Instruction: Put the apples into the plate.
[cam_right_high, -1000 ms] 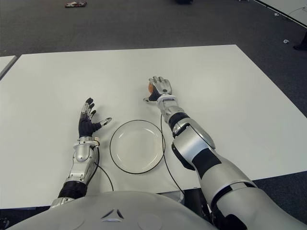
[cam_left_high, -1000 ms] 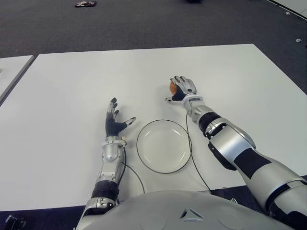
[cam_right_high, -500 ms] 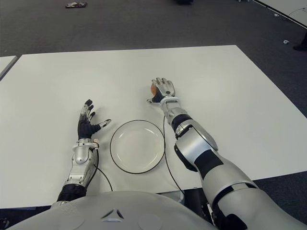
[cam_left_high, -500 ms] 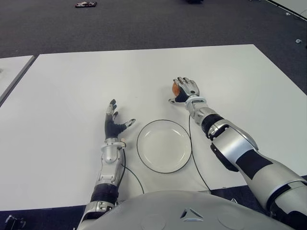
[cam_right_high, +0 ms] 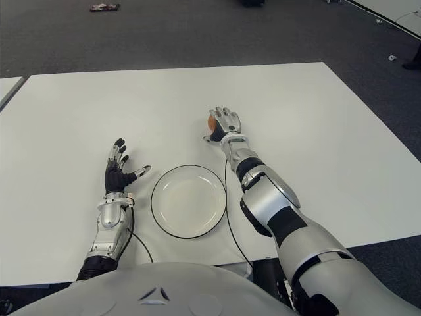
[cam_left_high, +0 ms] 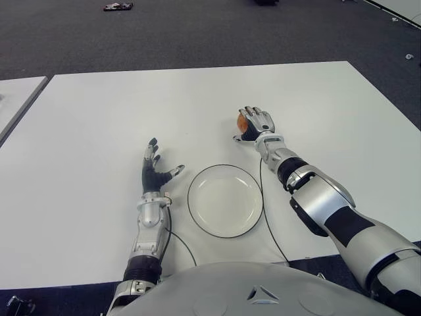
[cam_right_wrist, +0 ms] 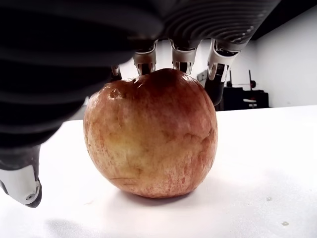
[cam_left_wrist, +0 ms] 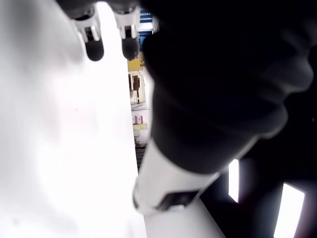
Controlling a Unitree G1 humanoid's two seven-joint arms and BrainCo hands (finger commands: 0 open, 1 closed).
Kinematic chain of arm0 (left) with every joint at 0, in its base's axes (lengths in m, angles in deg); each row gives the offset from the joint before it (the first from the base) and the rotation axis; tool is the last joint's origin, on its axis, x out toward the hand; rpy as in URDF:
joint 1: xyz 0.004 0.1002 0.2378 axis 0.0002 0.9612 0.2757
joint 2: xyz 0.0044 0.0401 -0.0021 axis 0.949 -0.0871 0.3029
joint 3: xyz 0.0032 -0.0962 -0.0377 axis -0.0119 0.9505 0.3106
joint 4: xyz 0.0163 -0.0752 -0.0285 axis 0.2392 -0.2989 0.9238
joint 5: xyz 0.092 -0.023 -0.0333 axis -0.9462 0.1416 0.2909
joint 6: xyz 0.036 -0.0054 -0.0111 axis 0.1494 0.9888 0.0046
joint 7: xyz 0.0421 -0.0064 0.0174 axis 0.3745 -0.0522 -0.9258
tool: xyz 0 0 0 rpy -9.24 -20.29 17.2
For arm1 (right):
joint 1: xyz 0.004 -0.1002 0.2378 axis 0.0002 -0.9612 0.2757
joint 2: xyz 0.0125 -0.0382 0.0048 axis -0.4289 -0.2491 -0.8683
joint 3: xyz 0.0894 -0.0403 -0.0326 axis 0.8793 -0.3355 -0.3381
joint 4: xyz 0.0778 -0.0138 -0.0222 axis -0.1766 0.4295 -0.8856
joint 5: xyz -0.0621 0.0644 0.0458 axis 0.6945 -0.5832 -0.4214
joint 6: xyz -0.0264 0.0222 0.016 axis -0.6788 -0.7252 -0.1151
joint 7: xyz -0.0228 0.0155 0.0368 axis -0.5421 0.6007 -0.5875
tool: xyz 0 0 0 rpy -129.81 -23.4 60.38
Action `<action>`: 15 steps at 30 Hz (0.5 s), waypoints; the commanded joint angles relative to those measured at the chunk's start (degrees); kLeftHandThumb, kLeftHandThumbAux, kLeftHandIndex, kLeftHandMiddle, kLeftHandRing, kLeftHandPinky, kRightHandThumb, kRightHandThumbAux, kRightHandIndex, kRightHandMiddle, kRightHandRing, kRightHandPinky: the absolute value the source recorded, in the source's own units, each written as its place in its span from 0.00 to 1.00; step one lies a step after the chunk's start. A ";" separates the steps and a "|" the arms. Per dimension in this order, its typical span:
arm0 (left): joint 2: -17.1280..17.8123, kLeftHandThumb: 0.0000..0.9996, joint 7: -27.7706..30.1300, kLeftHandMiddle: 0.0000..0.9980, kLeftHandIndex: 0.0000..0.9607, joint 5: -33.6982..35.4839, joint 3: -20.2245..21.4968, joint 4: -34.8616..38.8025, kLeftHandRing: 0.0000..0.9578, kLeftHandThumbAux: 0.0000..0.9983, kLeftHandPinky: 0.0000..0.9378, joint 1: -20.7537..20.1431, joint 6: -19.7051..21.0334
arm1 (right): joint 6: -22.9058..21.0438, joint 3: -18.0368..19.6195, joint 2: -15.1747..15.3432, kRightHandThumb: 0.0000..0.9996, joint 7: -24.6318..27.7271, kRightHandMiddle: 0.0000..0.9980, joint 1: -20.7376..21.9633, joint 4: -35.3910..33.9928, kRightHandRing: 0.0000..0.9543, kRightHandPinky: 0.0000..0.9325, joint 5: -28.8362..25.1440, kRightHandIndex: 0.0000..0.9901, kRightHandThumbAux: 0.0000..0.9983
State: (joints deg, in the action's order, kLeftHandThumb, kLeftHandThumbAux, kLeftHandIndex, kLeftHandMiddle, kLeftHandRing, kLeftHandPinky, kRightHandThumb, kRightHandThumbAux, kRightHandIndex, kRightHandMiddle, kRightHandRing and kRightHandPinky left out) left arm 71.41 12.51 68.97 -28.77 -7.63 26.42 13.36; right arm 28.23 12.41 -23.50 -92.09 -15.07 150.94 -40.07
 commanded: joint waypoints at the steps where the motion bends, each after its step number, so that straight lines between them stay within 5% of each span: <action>1: -0.08 0.00 -0.63 0.02 0.00 -0.66 -0.06 0.36 0.02 0.48 0.05 0.74 1.09 | -1.07 -0.23 0.65 0.18 1.74 0.06 -3.22 1.39 0.10 0.21 0.68 0.00 0.57; 15: 0.03 0.00 -0.47 0.02 0.00 -0.67 -0.07 1.42 0.02 0.49 0.04 1.39 1.79 | -1.59 -0.42 1.13 0.25 2.39 0.19 -4.27 1.49 0.24 0.33 1.01 0.03 0.58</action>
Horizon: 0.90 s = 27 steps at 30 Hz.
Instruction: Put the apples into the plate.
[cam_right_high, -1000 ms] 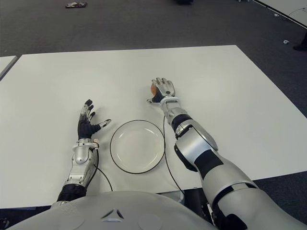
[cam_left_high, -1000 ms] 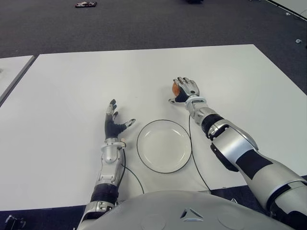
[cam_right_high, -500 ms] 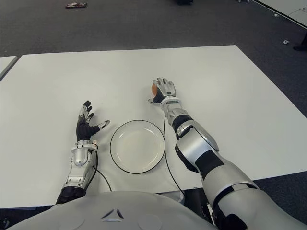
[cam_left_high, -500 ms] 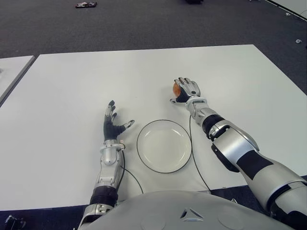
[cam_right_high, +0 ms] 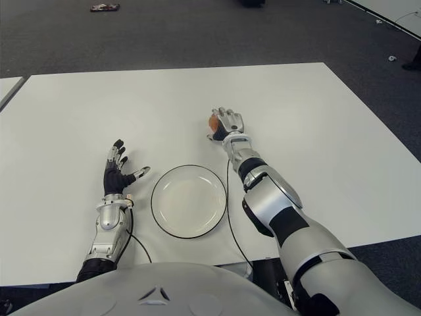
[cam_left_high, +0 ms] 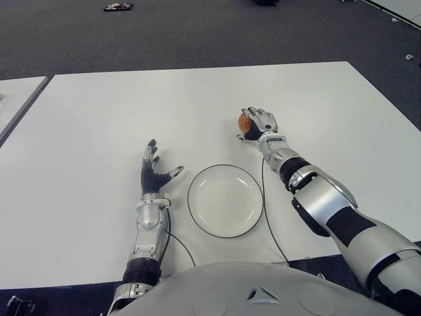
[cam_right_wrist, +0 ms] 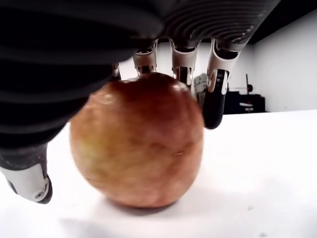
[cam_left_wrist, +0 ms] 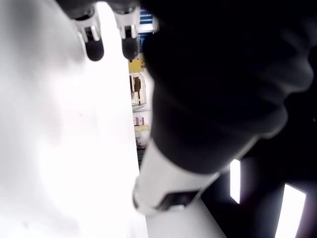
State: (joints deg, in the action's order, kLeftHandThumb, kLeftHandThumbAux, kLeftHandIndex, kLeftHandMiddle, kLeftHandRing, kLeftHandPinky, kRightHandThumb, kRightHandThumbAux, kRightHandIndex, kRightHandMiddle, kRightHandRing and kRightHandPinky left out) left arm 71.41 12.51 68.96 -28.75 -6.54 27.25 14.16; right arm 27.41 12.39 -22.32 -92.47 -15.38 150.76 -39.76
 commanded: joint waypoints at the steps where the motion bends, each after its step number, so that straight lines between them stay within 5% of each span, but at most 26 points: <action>1: 0.05 0.00 -0.49 0.02 0.00 -0.70 -0.08 0.34 0.02 0.49 0.04 0.57 1.01 | -0.82 -0.43 -0.02 0.24 2.87 0.20 -4.02 1.68 0.25 0.33 0.71 0.04 0.58; 27: -0.08 0.00 -0.32 0.02 0.00 -0.50 -0.08 1.12 0.02 0.49 0.04 1.21 1.80 | -0.66 -0.09 1.37 0.33 3.35 0.31 -6.43 1.61 0.37 0.43 0.49 0.13 0.59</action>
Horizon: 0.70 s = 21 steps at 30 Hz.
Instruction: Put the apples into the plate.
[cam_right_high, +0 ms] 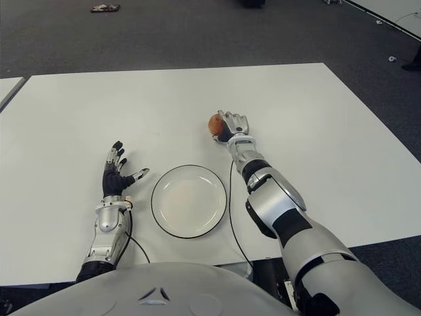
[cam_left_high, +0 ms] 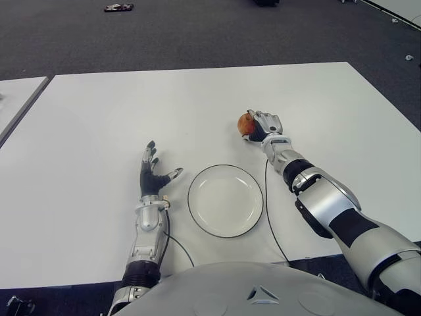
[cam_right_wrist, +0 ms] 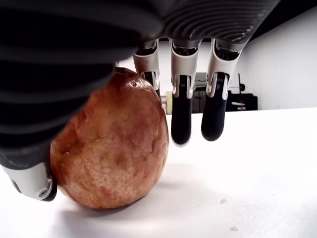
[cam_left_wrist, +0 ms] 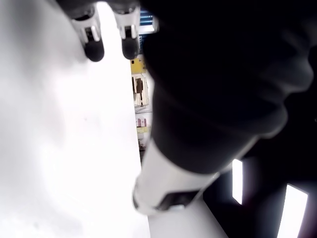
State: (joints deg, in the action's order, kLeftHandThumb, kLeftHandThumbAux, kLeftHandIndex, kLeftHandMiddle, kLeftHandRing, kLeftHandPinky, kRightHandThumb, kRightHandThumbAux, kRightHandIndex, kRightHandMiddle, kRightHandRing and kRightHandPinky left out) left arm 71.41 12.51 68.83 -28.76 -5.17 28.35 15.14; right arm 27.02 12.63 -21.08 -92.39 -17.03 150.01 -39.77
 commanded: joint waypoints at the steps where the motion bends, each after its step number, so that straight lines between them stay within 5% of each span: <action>1: -0.08 0.00 -0.31 0.02 0.00 -0.36 -0.07 -0.28 0.02 0.49 0.04 0.11 0.79 | -0.25 -0.32 0.14 0.33 3.24 0.31 -4.81 2.35 0.37 0.43 0.50 0.14 0.59; 13: -0.02 0.00 -0.65 0.02 0.00 -0.80 -0.10 -0.16 0.02 0.48 0.04 0.46 0.60 | 1.71 0.56 0.21 0.49 2.04 0.45 -5.69 2.25 0.50 0.53 -0.19 0.32 0.56; 21: -0.02 0.00 -0.38 0.02 0.00 -0.55 -0.09 -0.26 0.02 0.48 0.04 0.49 0.51 | 2.53 1.38 0.11 0.48 2.15 0.47 -6.09 2.24 0.53 0.55 -0.42 0.33 0.55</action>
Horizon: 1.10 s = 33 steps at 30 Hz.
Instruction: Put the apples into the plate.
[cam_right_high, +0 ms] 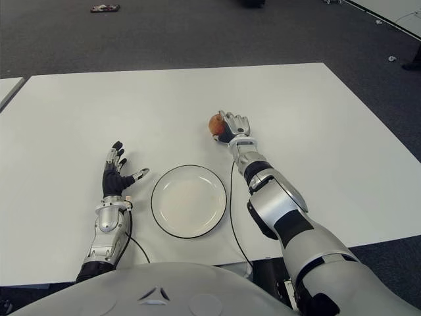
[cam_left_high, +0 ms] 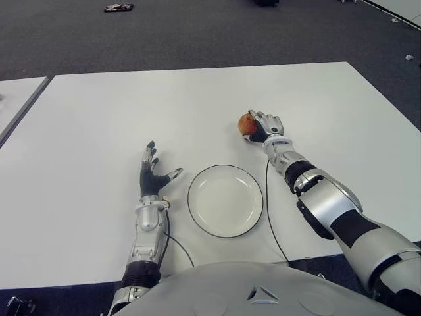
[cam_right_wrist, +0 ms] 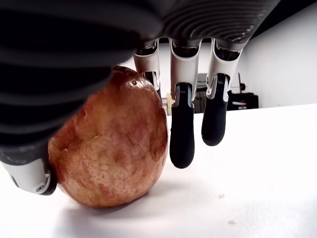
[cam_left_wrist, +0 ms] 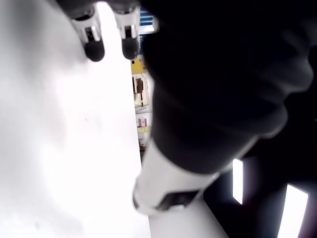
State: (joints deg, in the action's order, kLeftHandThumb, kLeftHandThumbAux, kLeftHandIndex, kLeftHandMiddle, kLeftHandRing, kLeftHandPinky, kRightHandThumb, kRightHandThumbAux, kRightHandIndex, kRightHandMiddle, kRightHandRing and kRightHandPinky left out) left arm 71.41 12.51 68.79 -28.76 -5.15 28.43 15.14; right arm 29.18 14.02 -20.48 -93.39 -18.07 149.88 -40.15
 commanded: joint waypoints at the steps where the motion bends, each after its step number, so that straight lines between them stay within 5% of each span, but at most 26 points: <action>1: -0.02 0.00 -0.36 0.02 0.00 -0.52 -0.12 -0.27 0.02 0.48 0.04 0.43 0.52 | 0.43 0.04 -0.51 0.47 3.15 0.47 -5.12 2.36 0.53 0.56 -0.04 0.33 0.55; 13: -0.17 0.00 -0.55 0.02 0.00 -0.76 -0.30 -0.24 0.02 0.47 0.04 0.41 0.96 | 1.08 0.67 -0.60 0.49 2.76 0.55 -5.75 2.32 0.59 0.59 0.05 0.40 0.58; 16: -0.14 0.00 -0.62 0.02 0.00 -0.79 -0.26 -0.49 0.02 0.47 0.04 0.28 0.91 | 1.50 1.01 -0.64 0.65 2.14 0.66 -6.01 2.28 0.71 0.68 -0.16 0.42 0.68; 21: -0.10 0.00 -0.68 0.02 0.00 -0.96 -0.21 -0.65 0.02 0.47 0.04 0.19 0.76 | 2.55 1.76 -0.73 0.70 -0.27 0.74 -6.60 2.05 0.80 0.79 -0.71 0.44 0.71; 33: -0.14 0.00 -0.42 0.02 0.00 -0.55 -0.03 -1.49 0.02 0.48 0.04 -0.55 0.79 | 5.06 4.12 -1.41 0.72 -1.62 0.81 -6.26 1.68 0.85 0.79 -2.74 0.44 0.71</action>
State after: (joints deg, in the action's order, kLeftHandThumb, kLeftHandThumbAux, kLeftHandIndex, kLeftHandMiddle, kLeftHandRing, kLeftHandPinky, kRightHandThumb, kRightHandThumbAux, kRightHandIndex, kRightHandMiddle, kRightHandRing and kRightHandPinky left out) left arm 71.39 12.51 68.46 -28.77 -5.33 28.33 15.20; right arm 33.92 17.98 -20.86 -97.91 -20.11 149.55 -42.31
